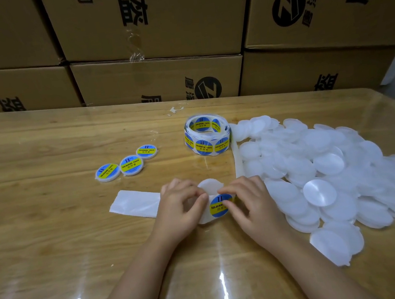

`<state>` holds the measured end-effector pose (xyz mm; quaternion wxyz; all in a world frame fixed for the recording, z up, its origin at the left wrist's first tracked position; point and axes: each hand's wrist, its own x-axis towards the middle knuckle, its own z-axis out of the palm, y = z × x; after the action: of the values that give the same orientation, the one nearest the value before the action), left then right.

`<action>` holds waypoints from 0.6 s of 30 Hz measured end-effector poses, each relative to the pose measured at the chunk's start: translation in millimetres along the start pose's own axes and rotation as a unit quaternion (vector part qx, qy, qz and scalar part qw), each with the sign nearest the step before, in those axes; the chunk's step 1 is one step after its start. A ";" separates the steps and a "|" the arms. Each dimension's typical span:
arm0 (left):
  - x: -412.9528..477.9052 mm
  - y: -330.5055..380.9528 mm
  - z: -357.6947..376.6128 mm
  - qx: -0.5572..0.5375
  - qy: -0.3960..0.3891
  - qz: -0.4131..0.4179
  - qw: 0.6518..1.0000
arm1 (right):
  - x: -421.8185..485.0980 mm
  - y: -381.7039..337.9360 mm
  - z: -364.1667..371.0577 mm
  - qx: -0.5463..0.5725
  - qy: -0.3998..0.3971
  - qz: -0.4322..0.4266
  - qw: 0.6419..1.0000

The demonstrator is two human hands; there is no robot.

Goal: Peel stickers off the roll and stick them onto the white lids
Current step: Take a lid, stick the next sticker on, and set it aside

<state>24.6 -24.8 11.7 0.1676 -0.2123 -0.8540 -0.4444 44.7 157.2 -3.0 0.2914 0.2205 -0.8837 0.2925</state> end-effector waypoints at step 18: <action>2.4 -3.4 4.8 0.046 -0.065 -0.014 0.997 | 1.2 -7.0 -5.9 0.068 -0.033 0.010 0.997</action>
<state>20.4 -22.0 7.9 0.1149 -0.2212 -0.8856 -0.3919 50.0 155.7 4.4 0.2433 0.2402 -0.8730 0.3478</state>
